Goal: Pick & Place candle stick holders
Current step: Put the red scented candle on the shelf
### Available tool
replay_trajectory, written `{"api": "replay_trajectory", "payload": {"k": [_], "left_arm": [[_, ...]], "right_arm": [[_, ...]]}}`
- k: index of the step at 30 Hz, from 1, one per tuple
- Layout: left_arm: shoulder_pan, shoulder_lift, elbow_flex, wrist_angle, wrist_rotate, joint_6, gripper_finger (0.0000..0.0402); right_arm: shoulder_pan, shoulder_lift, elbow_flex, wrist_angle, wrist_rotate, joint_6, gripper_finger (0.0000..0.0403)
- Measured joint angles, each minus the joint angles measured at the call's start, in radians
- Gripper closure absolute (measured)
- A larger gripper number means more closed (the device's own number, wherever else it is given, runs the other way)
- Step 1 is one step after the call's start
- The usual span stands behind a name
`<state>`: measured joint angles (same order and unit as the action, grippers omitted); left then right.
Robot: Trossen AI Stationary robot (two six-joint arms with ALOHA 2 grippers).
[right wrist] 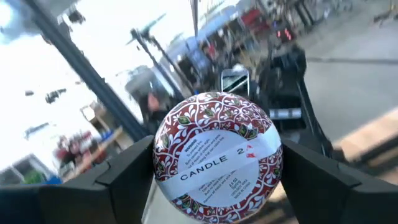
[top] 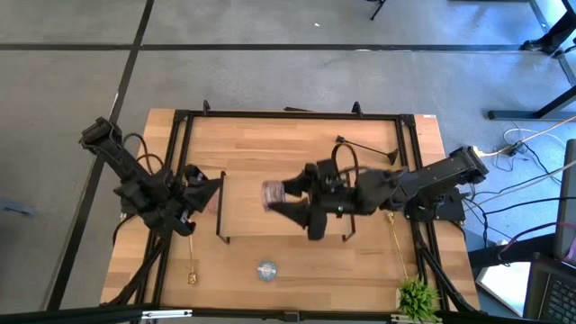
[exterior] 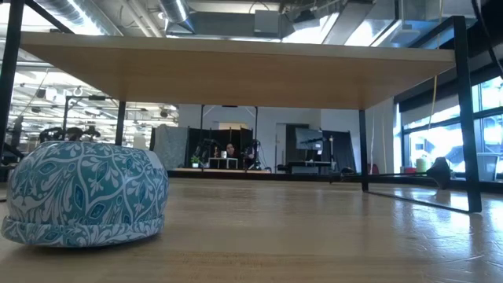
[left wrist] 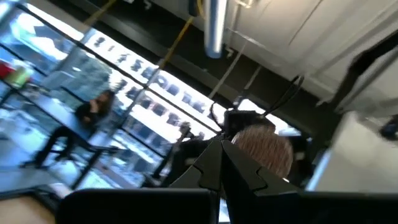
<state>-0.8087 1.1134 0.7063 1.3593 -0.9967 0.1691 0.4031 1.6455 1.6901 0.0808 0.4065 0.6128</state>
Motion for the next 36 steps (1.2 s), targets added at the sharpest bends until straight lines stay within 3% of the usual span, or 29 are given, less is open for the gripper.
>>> {"api": "replay_trajectory", "payload": {"k": [6,13,16,21,27,32,36], "left_arm": [[-0.027,-0.028,0.036,-0.088,-0.090,0.210,0.0399],[-0.032,0.051,0.325,-0.671,-0.312,0.383,0.0399],[-0.015,0.128,0.449,-0.833,-0.368,0.495,0.0399],[0.025,0.269,0.573,-0.867,-0.449,0.682,0.0399],[0.086,0.378,0.626,-0.874,-0.457,0.658,0.0399],[0.115,0.397,0.625,-0.868,-0.473,0.590,0.0399],[0.113,0.369,0.626,-0.857,-0.571,0.652,0.0400]], "right_arm": [[-0.041,0.000,0.007,0.116,0.000,0.000,0.0102],[-0.065,0.000,0.007,0.167,-0.008,0.027,0.0102],[-0.072,0.000,0.007,0.174,-0.022,0.043,0.0102],[-0.071,0.000,0.007,0.186,-0.043,0.057,0.0102],[-0.071,0.000,0.007,0.255,-0.071,0.061,0.0102],[-0.071,0.000,0.007,0.293,-0.093,0.061,0.0102],[-0.071,0.000,0.007,0.289,-0.097,0.061,0.0102]]}}
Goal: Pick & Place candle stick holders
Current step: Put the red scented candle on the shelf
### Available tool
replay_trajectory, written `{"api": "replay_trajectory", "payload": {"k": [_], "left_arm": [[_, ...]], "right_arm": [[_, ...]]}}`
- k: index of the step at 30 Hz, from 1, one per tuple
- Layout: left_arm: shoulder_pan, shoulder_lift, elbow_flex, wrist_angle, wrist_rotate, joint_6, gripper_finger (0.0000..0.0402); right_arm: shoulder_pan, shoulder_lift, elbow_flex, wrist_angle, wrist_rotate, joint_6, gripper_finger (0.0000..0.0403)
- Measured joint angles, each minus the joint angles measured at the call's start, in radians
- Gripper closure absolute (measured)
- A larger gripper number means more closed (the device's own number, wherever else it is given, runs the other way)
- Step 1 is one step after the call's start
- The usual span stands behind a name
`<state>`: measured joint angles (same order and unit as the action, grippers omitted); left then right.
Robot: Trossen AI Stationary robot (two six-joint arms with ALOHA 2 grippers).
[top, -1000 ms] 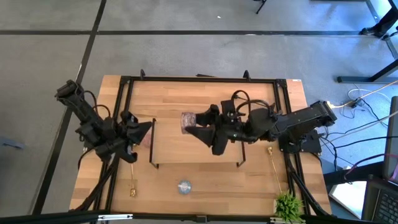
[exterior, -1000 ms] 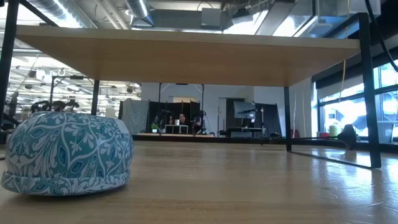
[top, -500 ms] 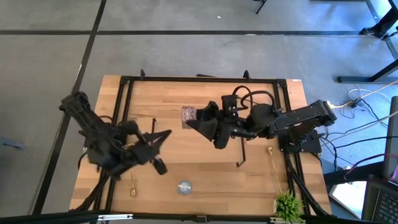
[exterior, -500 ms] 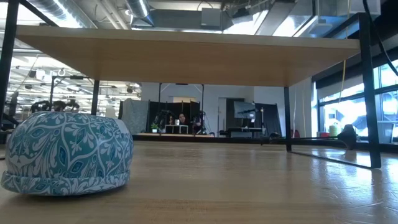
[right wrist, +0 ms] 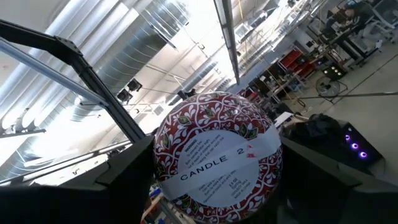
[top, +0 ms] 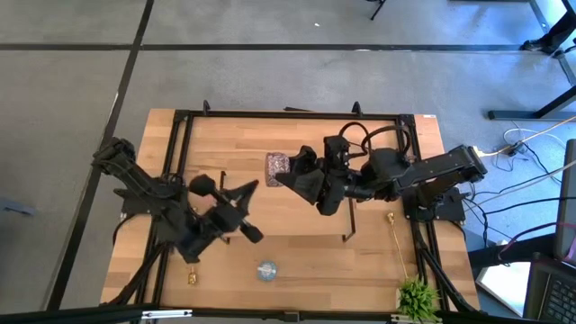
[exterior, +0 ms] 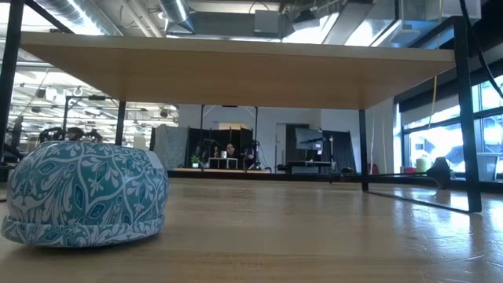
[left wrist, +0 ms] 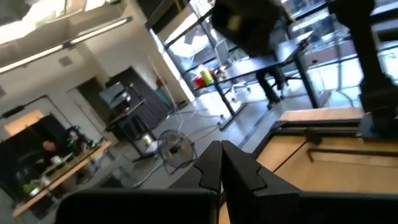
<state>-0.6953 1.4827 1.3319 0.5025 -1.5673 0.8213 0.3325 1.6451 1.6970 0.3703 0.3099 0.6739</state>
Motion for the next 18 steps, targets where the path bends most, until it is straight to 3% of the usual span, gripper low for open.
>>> {"api": "replay_trajectory", "payload": {"k": [8,14,18], "left_arm": [[-0.020,-0.112,0.004,-0.010,0.005,-0.014,0.0399],[-0.120,-0.139,0.099,-0.161,0.022,-0.014,0.0396],[-0.181,-0.141,0.166,-0.139,0.059,-0.068,0.0387]], "right_arm": [[0.000,0.000,0.000,0.003,-0.008,-0.010,0.0102],[0.000,0.000,0.000,0.008,-0.011,-0.027,0.0102],[-0.003,0.000,0.000,0.014,-0.024,-0.027,0.0102]]}}
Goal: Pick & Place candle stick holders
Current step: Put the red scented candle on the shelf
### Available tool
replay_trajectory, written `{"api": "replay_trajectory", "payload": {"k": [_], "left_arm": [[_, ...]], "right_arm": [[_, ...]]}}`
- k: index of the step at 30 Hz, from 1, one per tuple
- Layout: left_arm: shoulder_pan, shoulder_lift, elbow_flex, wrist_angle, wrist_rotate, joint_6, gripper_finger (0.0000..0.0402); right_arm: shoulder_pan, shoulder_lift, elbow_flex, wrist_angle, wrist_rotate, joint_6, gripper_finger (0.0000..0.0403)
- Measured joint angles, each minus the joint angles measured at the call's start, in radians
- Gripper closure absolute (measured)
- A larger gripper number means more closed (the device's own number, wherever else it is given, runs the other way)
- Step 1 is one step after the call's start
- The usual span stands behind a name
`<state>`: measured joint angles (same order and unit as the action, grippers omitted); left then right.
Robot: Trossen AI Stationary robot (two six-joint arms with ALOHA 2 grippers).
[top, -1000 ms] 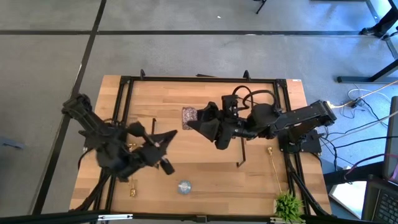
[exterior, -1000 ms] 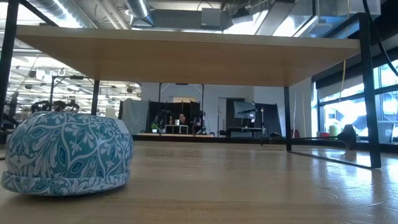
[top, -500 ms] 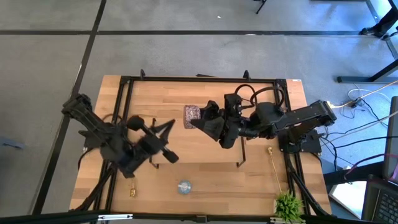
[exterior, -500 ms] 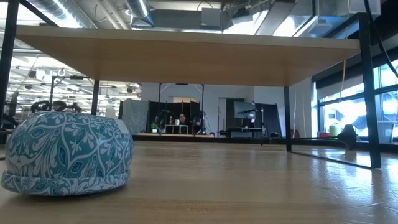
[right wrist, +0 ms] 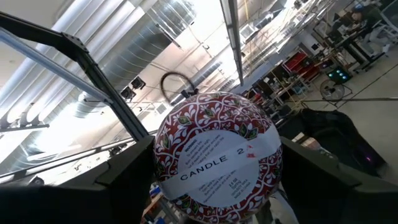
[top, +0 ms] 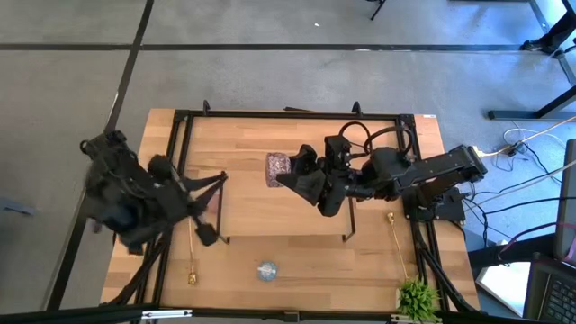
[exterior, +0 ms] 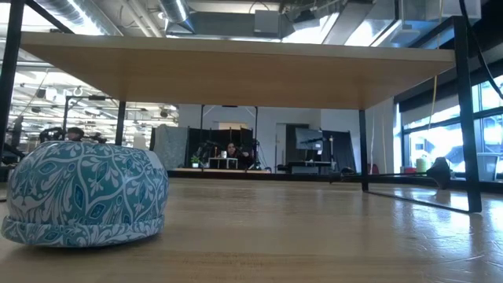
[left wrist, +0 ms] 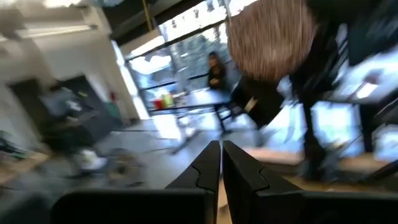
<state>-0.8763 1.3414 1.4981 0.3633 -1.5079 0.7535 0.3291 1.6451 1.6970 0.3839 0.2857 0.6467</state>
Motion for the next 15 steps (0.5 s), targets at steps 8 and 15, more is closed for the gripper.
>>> {"api": "replay_trajectory", "payload": {"k": [8,15], "left_arm": [[-0.101,-0.077,0.038,0.052,0.151,-0.237,0.0357],[-0.117,-0.084,0.038,0.043,0.321,-0.265,0.0297]], "right_arm": [[-0.002,0.000,0.000,0.004,-0.026,0.000,0.0102],[-0.002,0.000,0.000,0.029,-0.028,-0.008,0.0102]]}}
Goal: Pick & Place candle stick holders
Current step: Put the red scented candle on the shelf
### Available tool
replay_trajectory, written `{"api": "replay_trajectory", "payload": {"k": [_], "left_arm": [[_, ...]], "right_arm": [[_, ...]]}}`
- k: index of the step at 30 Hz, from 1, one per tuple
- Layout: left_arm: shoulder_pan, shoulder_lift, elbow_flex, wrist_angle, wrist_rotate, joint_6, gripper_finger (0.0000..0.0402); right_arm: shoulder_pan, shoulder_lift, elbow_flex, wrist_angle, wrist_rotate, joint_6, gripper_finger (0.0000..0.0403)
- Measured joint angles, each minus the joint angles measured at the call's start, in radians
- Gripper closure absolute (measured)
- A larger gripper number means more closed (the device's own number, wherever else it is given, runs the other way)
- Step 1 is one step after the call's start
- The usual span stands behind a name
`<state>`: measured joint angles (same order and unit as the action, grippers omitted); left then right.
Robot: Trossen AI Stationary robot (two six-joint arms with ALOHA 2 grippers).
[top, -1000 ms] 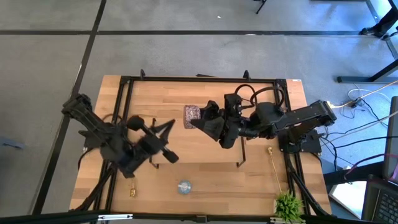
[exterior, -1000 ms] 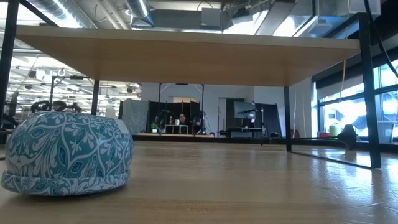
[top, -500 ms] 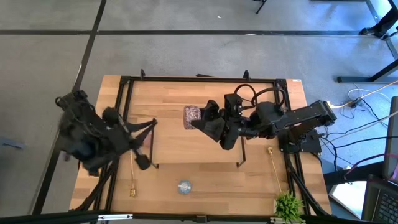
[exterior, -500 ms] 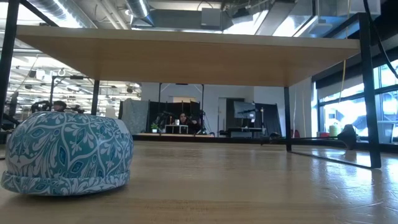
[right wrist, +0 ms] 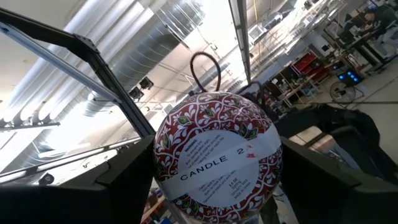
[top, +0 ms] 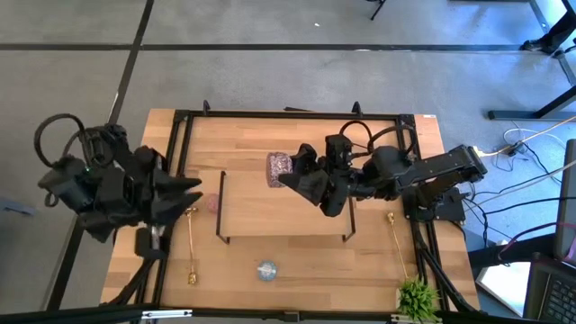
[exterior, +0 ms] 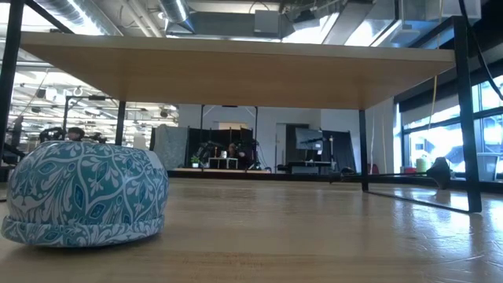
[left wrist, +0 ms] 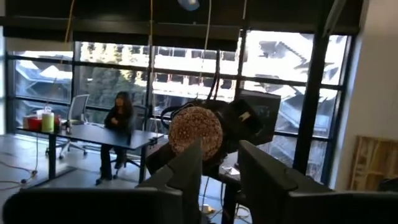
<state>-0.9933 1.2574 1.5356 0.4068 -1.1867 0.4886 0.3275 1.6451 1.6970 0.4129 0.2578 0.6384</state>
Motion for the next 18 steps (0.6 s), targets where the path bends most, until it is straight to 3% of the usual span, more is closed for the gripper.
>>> {"api": "replay_trajectory", "payload": {"k": [5,11,13,18], "left_arm": [[0.023,0.057,-0.001,-0.013,-0.082,0.062,0.0214],[0.071,0.150,0.000,-0.003,-0.264,0.400,0.0133],[0.118,0.191,-0.001,-0.004,-0.265,0.520,0.0120],[0.235,0.254,-0.001,0.005,-0.174,0.631,0.0114]], "right_arm": [[-0.003,0.000,0.000,0.021,0.000,-0.003,0.0102],[-0.013,0.000,0.000,0.021,0.009,0.005,0.0102],[-0.013,0.000,0.000,0.022,0.030,0.006,0.0102],[-0.022,0.000,0.000,0.071,0.042,0.007,0.0102]]}}
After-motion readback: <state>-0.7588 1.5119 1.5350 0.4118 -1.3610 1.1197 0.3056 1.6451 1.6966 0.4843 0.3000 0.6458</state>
